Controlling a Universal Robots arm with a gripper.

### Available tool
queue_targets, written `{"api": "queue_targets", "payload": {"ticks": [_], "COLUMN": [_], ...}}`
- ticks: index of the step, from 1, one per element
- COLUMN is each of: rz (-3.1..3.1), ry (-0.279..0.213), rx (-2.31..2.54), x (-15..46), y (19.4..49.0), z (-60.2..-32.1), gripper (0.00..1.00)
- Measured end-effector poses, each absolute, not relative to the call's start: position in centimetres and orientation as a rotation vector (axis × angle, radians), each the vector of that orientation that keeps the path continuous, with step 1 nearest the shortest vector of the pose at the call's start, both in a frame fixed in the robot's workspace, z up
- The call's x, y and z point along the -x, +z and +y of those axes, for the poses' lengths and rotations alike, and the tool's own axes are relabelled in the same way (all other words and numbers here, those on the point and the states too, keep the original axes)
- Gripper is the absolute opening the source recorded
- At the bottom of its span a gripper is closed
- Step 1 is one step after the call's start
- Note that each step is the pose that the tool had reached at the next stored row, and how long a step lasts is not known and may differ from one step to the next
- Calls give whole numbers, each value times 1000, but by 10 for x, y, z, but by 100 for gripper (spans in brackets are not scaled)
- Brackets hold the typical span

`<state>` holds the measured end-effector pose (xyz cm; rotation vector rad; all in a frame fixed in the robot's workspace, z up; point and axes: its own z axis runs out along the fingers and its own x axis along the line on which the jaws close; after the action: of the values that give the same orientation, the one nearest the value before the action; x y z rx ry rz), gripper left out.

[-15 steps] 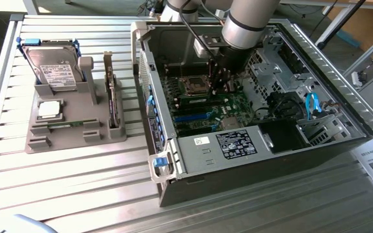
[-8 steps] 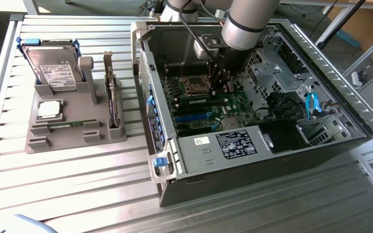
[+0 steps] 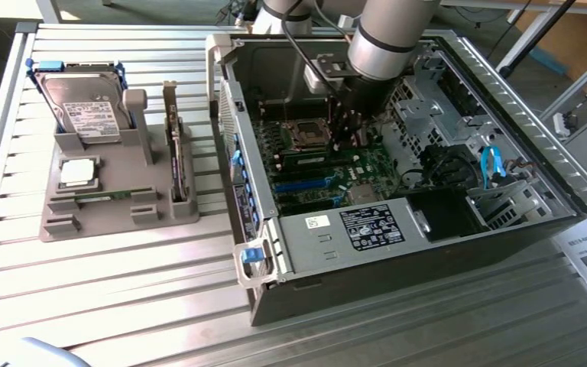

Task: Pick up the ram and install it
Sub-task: 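Insert the ram into the slot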

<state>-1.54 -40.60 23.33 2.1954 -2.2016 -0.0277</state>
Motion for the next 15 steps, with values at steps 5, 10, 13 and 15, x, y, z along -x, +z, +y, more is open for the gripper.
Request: {"api": "queue_targets", "payload": {"ticks": [5,10,13,15], "rz": [-2202,-2203,-2203,-2203], "ry": [-26,-25,-25,-24], "rx": [-2196,-2197,-2197,-2197], "x": [16,16,16,16], "y": [232,230,230,229], "z": [-406,-406,-406,-406], "gripper": [12,12,12,12]}}
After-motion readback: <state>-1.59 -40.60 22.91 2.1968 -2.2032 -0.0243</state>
